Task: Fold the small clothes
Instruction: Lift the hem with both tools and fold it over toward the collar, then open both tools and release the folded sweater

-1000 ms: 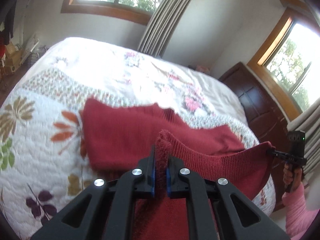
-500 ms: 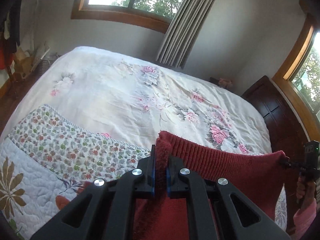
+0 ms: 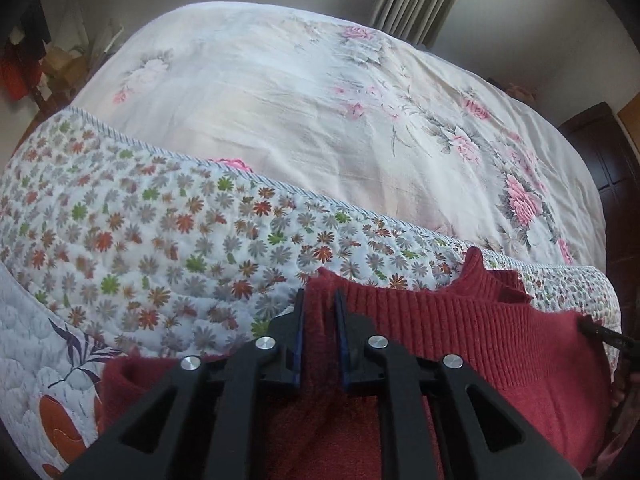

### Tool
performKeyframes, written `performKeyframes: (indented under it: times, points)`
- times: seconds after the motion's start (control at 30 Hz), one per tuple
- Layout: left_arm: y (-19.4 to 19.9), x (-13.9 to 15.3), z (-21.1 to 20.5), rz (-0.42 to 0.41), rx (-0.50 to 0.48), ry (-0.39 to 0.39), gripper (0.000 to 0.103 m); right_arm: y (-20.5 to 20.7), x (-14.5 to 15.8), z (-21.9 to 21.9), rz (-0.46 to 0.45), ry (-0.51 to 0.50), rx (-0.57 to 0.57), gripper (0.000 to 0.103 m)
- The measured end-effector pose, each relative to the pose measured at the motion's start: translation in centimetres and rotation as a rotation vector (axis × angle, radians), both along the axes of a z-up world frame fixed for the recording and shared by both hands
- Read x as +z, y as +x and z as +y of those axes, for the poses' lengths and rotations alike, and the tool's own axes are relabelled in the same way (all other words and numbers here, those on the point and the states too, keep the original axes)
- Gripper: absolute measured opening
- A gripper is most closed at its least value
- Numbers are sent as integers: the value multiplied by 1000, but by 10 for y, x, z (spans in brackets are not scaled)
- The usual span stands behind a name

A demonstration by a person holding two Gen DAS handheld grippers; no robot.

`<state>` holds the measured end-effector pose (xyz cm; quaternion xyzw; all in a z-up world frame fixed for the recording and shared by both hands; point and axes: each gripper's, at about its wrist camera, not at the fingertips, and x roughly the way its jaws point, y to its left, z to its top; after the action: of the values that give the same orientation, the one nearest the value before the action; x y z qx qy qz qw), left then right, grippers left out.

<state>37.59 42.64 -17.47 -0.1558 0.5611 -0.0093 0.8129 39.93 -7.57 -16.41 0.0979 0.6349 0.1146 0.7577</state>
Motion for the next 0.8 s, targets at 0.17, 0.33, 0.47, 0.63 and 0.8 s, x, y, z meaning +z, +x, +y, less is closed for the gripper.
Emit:
performKeyframes:
  times: [0.17,0.33,0.47,0.63,0.8]
  points:
    - [-22,62,8,-122,-11,4,33,-13,46,-11,-75,22,11,29]
    - [-75,120,6,-226,-75,28,47,-71,96,-21,-137,21,123,41]
    - [-133,126,-24,-192,-185,50,51,-132,99,-23,-109,41,189,46]
    - [-187,102,-50,-132,-210,-7,54,-187,78,-36,-46,120,153,48]
    - [-208,71,-58,-85,-189,19,54,-205,66,-33,-21,184,132,11]
